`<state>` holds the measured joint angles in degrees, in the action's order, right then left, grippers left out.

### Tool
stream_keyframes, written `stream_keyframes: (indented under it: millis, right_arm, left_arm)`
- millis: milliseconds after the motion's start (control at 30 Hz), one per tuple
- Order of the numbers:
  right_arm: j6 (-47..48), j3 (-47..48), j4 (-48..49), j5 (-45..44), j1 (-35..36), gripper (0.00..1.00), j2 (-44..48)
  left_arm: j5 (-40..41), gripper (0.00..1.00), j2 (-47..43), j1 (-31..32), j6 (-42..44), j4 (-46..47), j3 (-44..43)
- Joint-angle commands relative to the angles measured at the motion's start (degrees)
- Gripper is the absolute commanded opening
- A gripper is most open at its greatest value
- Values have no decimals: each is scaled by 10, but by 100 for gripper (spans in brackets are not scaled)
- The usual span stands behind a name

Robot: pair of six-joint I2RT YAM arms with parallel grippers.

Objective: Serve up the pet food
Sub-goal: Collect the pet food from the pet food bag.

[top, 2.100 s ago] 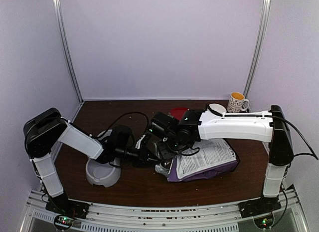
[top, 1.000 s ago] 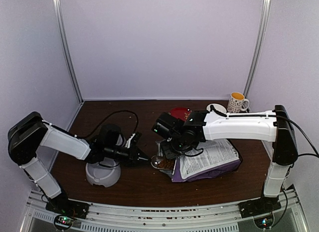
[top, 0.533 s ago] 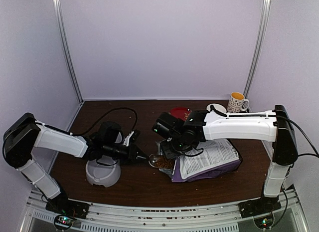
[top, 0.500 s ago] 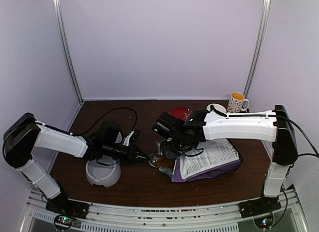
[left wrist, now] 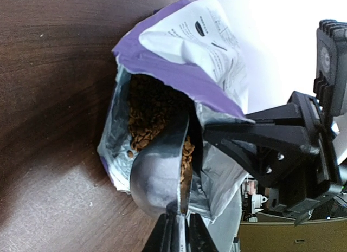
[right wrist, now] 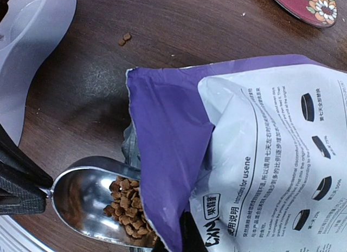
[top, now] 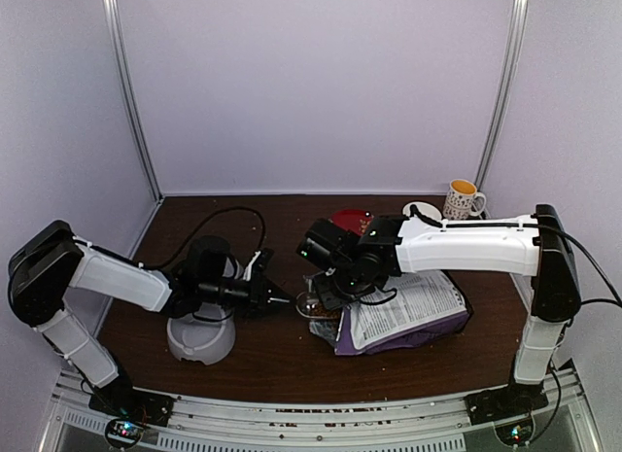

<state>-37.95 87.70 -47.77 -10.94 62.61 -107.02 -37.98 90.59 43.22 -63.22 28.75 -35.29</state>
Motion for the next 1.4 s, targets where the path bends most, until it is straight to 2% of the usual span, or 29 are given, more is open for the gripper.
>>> stream_keyframes:
  millis: [0, 1000, 1233, 1367]
  right_arm:
    - [-12, -7, -11, -5, -7, 0, 29]
    - [-8, -19, 15, 23, -33, 0, 55]
    - [-8, -26, 22, 32, -41, 0, 63]
    - [-6, -26, 20, 33, -44, 0, 63]
  left_arm:
    - [-18, 0, -11, -3, -20, 61, 4]
    - [-55, 0, -106, -50, -18, 58, 79]
    - [-77, 0, -126, -64, -55, 114, 109]
    - [-81, 0, -158, -72, -53, 97, 121]
